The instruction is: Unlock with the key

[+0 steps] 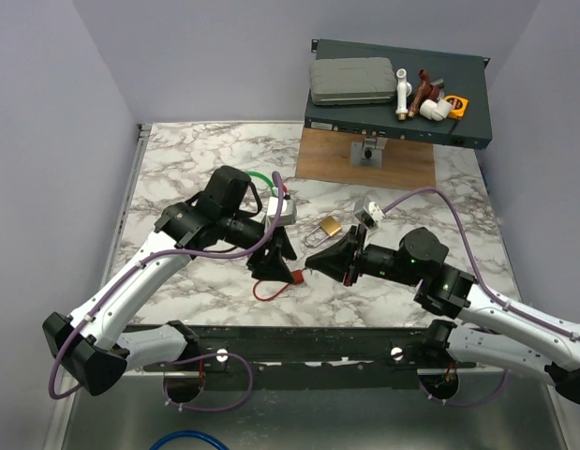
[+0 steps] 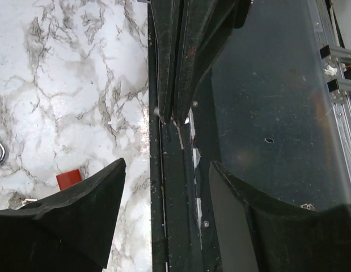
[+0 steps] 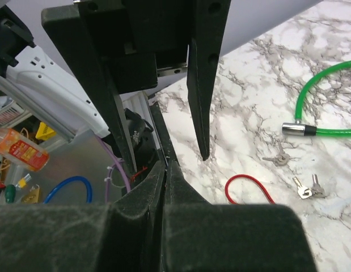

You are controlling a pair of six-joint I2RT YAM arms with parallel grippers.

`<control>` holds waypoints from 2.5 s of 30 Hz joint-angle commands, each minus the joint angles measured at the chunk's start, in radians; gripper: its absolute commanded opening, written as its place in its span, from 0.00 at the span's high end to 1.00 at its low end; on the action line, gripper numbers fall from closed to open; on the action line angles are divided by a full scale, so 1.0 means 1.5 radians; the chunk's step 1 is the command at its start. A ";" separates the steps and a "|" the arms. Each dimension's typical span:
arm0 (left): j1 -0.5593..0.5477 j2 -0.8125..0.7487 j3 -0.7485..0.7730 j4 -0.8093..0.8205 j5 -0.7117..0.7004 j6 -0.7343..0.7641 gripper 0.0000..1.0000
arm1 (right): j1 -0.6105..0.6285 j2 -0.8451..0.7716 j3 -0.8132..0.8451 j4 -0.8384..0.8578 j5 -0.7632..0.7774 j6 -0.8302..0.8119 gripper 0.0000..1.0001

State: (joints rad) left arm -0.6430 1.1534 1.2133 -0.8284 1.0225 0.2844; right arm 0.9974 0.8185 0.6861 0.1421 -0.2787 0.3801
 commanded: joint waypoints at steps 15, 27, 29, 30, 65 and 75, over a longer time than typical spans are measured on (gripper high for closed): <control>0.001 -0.020 0.005 -0.008 0.005 0.002 0.57 | -0.003 0.052 0.016 0.111 -0.038 0.032 0.99; 0.002 -0.009 0.031 -0.009 0.004 -0.001 1.00 | -0.003 0.070 -0.002 0.172 -0.055 0.041 0.99; 0.007 -0.010 0.033 -0.009 -0.006 0.000 1.00 | -0.003 0.066 -0.005 0.170 -0.058 0.041 0.99; 0.009 -0.010 0.033 -0.009 -0.008 0.000 1.00 | -0.003 0.063 -0.008 0.168 -0.060 0.040 0.99; 0.046 -0.014 0.086 -0.201 -0.033 0.151 1.00 | -0.003 0.174 0.166 -0.057 -0.181 -0.102 0.62; 0.047 -0.014 0.087 -0.201 -0.030 0.150 1.00 | -0.003 0.172 0.171 -0.084 -0.178 -0.116 0.92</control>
State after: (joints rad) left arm -0.5758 1.1397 1.3167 -1.1107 0.9802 0.4900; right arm 0.9928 1.0874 0.9154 0.0559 -0.5209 0.2264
